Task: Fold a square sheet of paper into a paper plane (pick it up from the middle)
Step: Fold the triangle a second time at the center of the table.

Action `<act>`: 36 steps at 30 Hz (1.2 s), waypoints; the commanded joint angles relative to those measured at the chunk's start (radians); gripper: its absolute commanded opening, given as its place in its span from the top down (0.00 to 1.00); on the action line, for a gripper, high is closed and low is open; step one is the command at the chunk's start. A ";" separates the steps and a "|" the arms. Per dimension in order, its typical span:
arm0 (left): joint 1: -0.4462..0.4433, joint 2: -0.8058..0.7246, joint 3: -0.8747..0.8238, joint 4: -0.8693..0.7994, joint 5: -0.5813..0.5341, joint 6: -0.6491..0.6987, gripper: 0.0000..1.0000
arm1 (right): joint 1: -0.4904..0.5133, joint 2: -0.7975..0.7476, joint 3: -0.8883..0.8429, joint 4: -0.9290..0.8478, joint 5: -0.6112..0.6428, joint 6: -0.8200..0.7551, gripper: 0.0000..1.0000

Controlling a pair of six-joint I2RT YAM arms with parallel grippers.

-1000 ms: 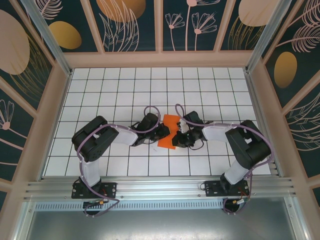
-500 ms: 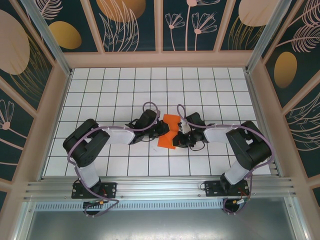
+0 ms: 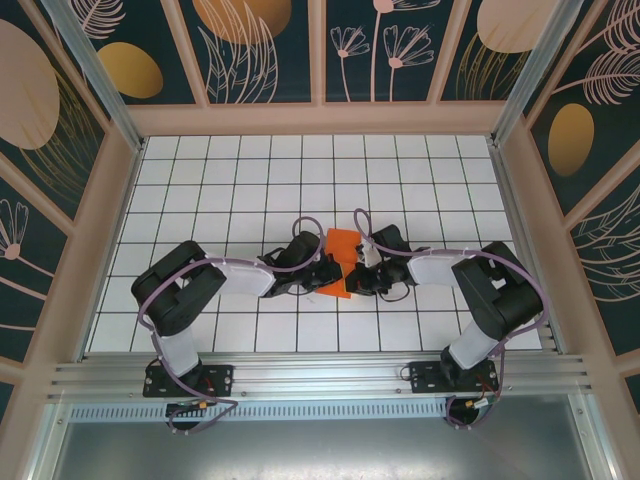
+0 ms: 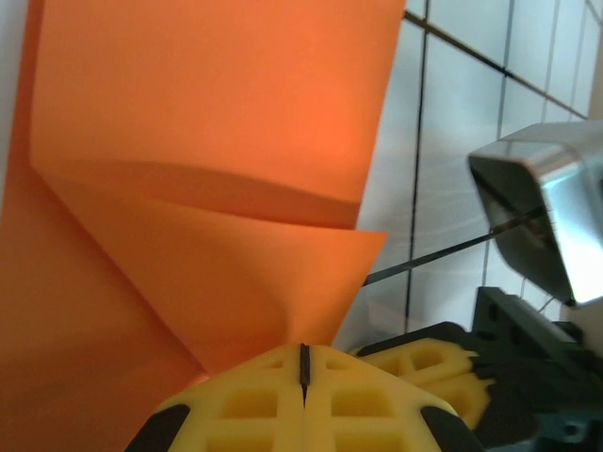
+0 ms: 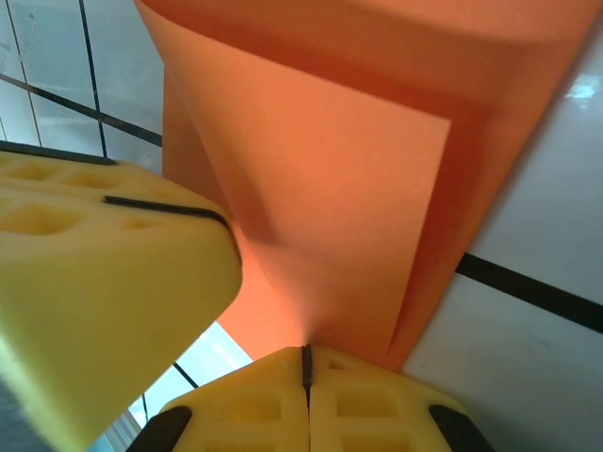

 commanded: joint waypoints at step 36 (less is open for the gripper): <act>-0.018 0.071 0.016 -0.089 -0.186 -0.006 0.89 | 0.003 0.038 -0.049 -0.122 0.140 -0.029 1.00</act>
